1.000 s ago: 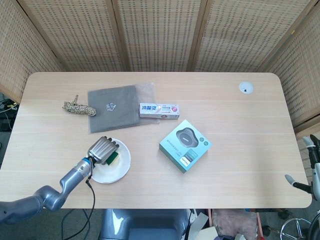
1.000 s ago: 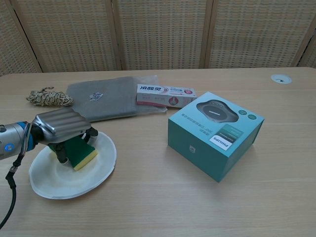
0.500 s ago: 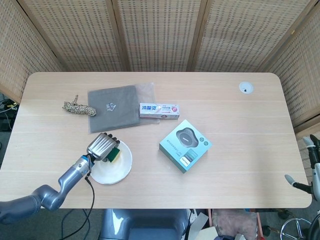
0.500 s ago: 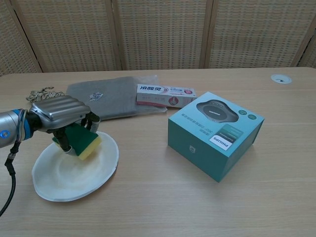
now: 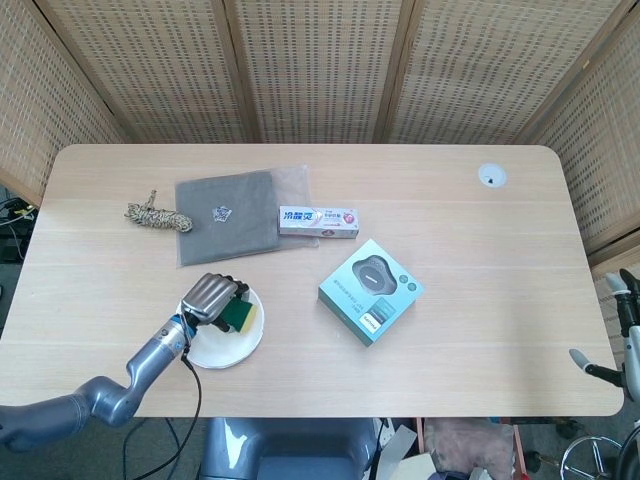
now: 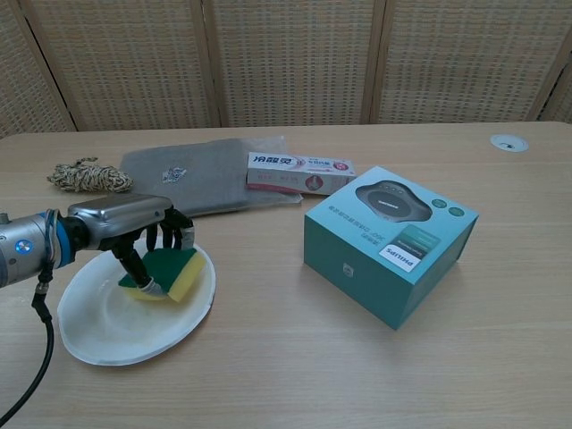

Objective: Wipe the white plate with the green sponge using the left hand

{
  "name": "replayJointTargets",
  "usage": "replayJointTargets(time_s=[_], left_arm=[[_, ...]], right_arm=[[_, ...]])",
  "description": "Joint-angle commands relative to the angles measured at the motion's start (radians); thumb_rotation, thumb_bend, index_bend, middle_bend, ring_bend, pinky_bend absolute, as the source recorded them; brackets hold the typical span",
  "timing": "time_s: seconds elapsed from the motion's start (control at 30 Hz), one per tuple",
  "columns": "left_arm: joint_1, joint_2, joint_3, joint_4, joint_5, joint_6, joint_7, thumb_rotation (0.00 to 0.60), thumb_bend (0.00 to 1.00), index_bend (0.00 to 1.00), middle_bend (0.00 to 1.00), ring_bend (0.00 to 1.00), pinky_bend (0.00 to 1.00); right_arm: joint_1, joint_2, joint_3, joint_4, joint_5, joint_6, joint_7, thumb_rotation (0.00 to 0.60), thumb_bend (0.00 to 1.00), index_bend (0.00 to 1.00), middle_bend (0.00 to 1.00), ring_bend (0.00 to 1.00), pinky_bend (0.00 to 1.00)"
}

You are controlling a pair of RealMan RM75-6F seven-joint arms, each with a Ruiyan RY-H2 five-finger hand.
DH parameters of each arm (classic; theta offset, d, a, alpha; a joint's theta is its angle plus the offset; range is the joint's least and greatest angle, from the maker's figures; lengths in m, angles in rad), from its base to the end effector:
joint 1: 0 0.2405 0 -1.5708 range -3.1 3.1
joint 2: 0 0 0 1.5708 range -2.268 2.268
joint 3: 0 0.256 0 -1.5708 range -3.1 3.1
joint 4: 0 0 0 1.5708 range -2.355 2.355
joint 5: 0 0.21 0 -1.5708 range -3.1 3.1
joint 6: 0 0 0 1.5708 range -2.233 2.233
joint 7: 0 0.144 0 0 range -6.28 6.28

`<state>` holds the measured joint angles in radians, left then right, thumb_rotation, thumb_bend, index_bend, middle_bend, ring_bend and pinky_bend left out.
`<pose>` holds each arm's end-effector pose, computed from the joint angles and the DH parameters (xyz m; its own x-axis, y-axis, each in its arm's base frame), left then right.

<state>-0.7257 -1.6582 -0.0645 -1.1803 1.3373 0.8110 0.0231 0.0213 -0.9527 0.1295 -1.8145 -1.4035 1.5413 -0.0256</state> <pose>-0.1984 0.3354 -0.0626 0.4777 0.4148 0.7745 0.8518 -0.4344 -0.2927 -0.2940 -0.1746 0.2146 0.3801 0.1009 0.9194 -0.9223 0.1172 0.3684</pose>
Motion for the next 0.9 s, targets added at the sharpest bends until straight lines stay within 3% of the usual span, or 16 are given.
replayJointTargets(time_s=[0.03, 0.4, 0.67, 0.77, 0.9], left_arm=[[0.002, -0.013, -0.002, 0.013, -0.006, -0.007, -0.012, 0.600, 0.05, 0.56, 0.51, 0.41, 0.30], [0.005, -0.025, 0.001, 0.033, 0.012, 0.009, -0.035, 0.600, 0.04, 0.56, 0.51, 0.41, 0.29], [0.004, 0.113, -0.062, -0.064, 0.021, 0.099, 0.000, 0.600, 0.05, 0.56, 0.51, 0.41, 0.29], [0.006, 0.152, -0.067, -0.069, 0.004, 0.097, 0.038, 0.600, 0.05, 0.56, 0.51, 0.41, 0.29], [0.028, 0.223, -0.033, -0.015, -0.012, 0.104, 0.192, 0.600, 0.05, 0.56, 0.51, 0.41, 0.29]], right_arm=[[0.000, 0.001, 0.000, 0.000, 0.000, 0.000, 0.000, 0.600, 0.00, 0.00, 0.00, 0.00, 0.00], [-0.002, 0.004, 0.000, -0.002, -0.002, 0.003, 0.006, 0.600, 0.00, 0.00, 0.00, 0.00, 0.00], [-0.004, 0.007, -0.002, -0.001, -0.006, 0.005, 0.012, 0.600, 0.00, 0.00, 0.00, 0.00, 0.00], [-0.004, 0.007, -0.002, -0.003, -0.008, 0.006, 0.011, 0.600, 0.00, 0.00, 0.00, 0.00, 0.00], [-0.005, 0.007, -0.003, -0.006, -0.010, 0.009, 0.007, 0.600, 0.00, 0.00, 0.00, 0.00, 0.00]])
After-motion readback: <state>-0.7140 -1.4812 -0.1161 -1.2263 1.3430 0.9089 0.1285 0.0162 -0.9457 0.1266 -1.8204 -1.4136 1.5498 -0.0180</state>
